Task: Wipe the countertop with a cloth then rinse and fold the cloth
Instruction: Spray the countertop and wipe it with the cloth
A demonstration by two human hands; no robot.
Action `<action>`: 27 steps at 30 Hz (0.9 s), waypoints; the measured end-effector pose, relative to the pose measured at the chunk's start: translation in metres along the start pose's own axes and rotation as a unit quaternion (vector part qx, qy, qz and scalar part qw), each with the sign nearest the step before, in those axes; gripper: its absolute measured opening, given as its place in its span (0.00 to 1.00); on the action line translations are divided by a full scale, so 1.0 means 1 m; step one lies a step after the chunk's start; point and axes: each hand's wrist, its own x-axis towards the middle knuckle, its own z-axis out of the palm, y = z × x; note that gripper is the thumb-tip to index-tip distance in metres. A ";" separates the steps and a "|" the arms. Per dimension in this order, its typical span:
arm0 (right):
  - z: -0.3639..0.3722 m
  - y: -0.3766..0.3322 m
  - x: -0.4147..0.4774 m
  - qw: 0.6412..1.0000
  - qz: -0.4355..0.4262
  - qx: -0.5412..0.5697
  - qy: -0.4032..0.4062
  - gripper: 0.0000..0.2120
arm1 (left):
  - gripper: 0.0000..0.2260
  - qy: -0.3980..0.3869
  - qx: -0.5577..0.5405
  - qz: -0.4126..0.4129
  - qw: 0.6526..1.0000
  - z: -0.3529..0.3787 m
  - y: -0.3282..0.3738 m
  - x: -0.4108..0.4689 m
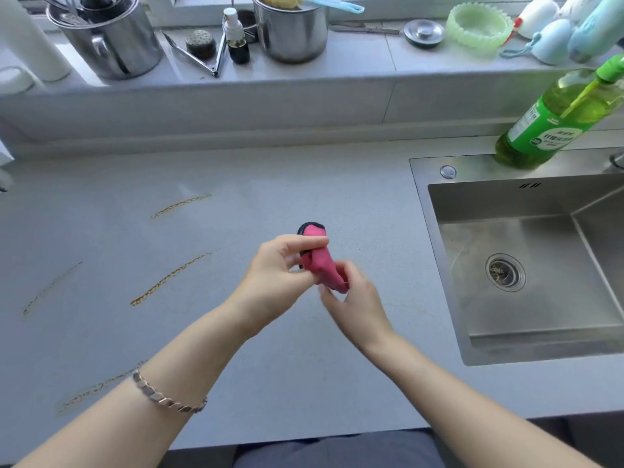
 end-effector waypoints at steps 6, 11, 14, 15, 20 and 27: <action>-0.040 0.028 0.012 0.984 0.039 -0.157 -0.070 0.08 | 0.07 0.075 0.300 0.126 0.943 -0.023 -0.013 0.009; -0.063 0.040 0.004 0.978 0.113 -0.127 -0.123 0.16 | 0.11 0.073 0.289 0.117 0.947 -0.027 -0.031 0.009; -0.071 0.042 0.000 0.977 0.140 -0.110 -0.117 0.16 | 0.07 0.068 0.256 0.055 0.963 -0.024 -0.047 0.008; -0.072 0.043 0.000 0.978 0.160 -0.083 -0.107 0.15 | 0.07 0.077 0.244 0.037 0.966 -0.021 -0.051 0.008; -0.050 0.038 -0.001 0.947 0.289 0.139 -0.033 0.16 | 0.08 0.057 0.135 0.041 0.988 0.022 -0.057 -0.004; -0.058 0.042 -0.023 0.943 0.265 0.202 0.011 0.11 | 0.10 -0.208 0.159 0.082 0.962 0.045 -0.077 -0.021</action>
